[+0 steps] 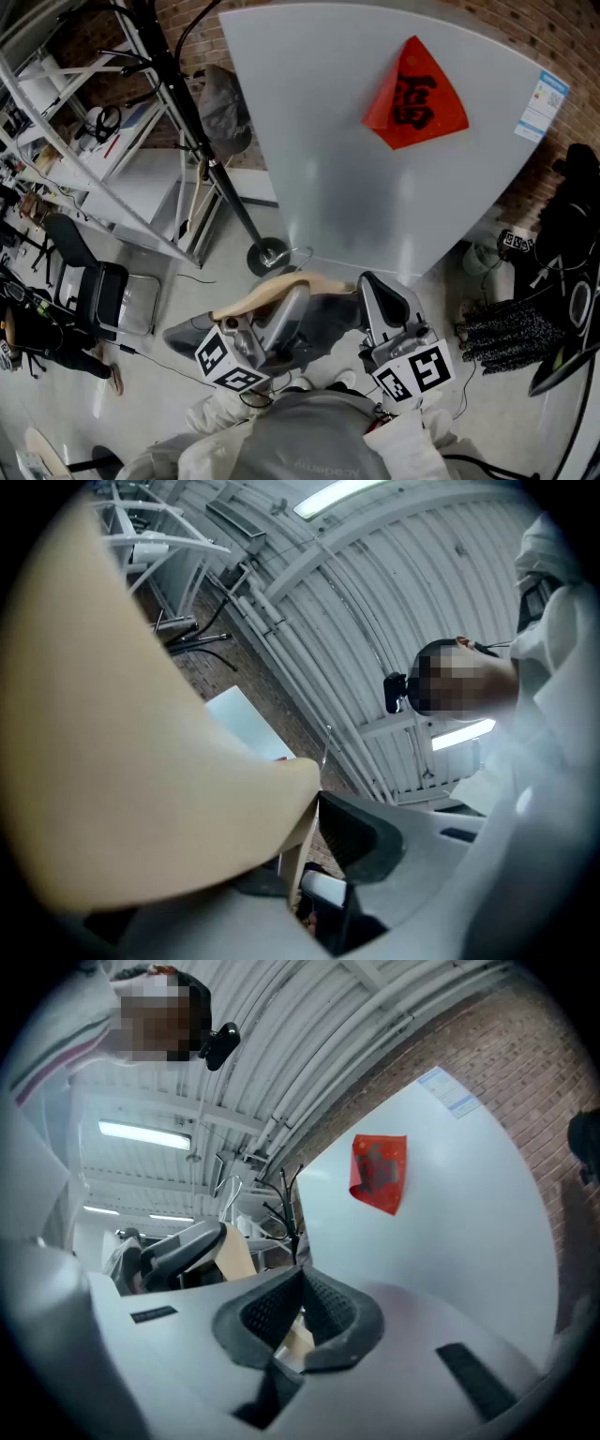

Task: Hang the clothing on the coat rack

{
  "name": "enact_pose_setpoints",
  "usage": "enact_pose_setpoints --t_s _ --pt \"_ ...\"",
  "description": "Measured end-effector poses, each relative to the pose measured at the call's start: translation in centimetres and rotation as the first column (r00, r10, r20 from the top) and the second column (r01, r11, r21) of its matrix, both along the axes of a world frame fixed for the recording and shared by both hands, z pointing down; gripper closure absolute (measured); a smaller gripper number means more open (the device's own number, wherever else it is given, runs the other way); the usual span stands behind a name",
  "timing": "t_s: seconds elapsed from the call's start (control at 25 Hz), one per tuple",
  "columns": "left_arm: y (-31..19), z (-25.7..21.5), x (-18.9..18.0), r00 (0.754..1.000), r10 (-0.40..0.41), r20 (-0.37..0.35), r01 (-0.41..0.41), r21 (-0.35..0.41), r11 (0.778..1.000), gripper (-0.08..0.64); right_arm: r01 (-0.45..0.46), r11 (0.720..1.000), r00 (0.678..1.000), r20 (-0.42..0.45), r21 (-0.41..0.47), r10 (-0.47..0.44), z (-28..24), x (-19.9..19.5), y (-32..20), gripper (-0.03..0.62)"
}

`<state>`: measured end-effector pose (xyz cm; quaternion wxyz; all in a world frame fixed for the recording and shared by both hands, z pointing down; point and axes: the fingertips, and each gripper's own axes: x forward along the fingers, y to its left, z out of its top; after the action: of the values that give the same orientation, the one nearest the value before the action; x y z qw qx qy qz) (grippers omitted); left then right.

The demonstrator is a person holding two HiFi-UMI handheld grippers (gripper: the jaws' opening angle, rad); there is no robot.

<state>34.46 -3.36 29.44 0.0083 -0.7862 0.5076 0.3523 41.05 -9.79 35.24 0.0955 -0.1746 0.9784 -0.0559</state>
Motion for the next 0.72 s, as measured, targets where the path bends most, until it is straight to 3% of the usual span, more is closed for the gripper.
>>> enact_pose_setpoints --t_s 0.36,0.72 --pt "6.1 0.7 -7.7 0.991 -0.13 -0.019 0.13 -0.029 0.991 0.456 0.138 0.99 0.99 -0.023 -0.011 -0.139 0.1 -9.2 5.6 0.569" --pt "10.9 1.0 -15.0 0.976 -0.214 -0.034 0.214 -0.012 0.977 0.456 0.211 0.977 0.977 -0.034 -0.012 -0.211 0.8 -16.2 10.0 0.569"
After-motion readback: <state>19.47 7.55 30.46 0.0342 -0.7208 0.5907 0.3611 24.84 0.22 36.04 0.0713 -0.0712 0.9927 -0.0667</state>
